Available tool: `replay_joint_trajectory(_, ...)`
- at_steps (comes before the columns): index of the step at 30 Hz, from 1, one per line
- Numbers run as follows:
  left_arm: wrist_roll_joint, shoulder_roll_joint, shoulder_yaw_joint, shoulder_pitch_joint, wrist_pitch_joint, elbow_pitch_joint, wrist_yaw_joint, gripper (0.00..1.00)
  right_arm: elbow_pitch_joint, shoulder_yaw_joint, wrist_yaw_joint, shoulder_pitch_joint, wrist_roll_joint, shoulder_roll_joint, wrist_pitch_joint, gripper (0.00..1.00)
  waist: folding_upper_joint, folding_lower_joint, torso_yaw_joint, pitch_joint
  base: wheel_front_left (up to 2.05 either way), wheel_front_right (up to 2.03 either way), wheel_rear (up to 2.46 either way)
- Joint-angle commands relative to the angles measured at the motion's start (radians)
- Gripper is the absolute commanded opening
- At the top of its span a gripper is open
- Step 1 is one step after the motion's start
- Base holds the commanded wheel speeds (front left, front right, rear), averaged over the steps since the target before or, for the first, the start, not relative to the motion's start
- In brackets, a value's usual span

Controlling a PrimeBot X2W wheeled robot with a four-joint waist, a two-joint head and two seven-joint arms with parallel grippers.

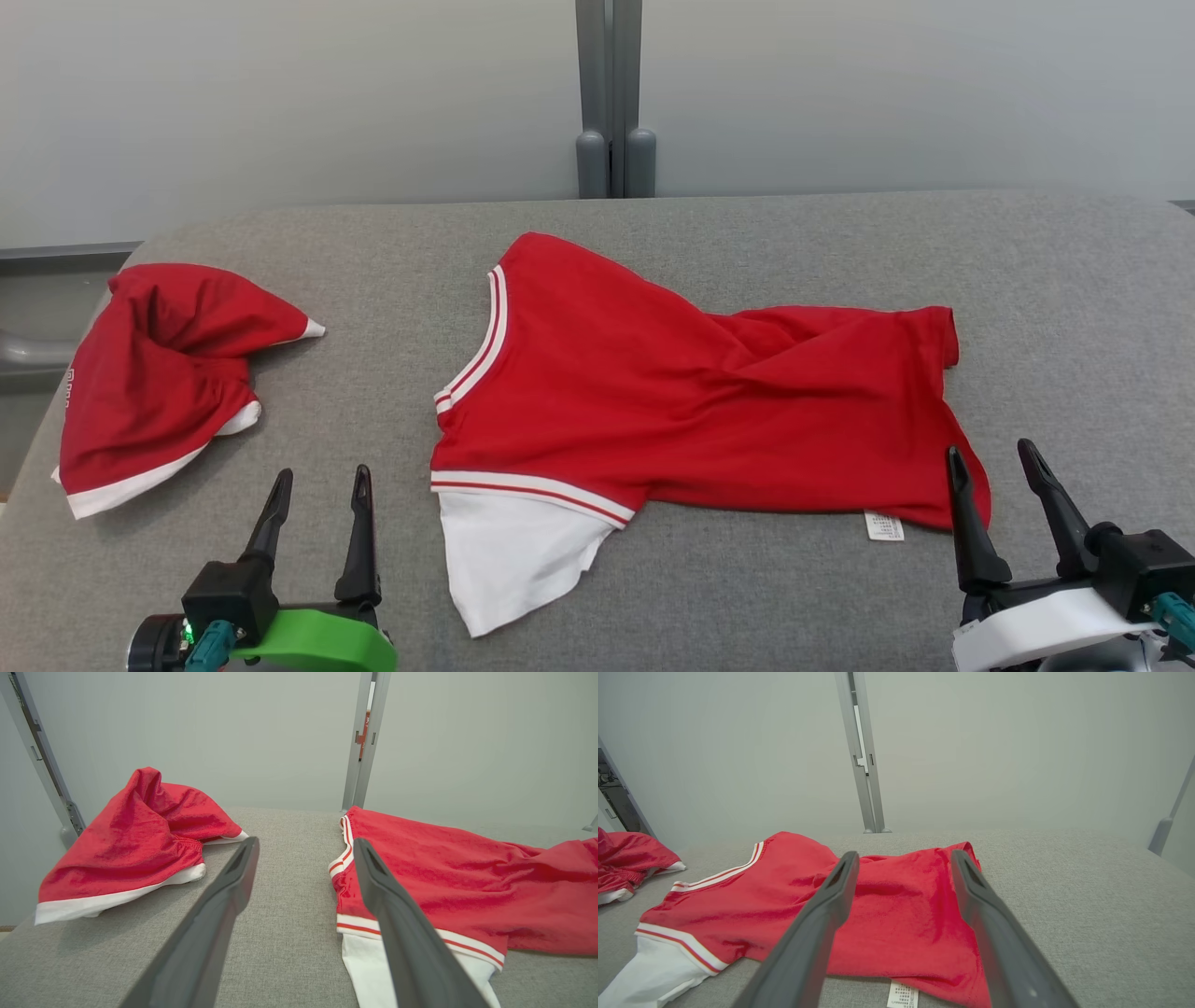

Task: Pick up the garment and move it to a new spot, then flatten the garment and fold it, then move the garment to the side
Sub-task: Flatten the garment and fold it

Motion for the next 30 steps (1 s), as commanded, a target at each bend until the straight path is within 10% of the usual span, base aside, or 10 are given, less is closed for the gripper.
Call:
replay_joint_trajectory(1,0.007,0.002,0.003,0.008,0.0,0.003,-0.003,1.0,-0.004,0.001,-0.001,0.013,-0.005,0.001,-0.003,1.0,0.0,0.0,0.001,0.0,0.0,0.0,0.0)
replay_joint_trajectory(30,-0.002,0.002,-0.006,0.016,0.0,0.012,-0.004,1.0,0.022,0.004,-0.001,0.007,-0.007,0.0,-0.003,1.0,0.0,0.0,0.002,0.002,0.0,0.0,0.0)
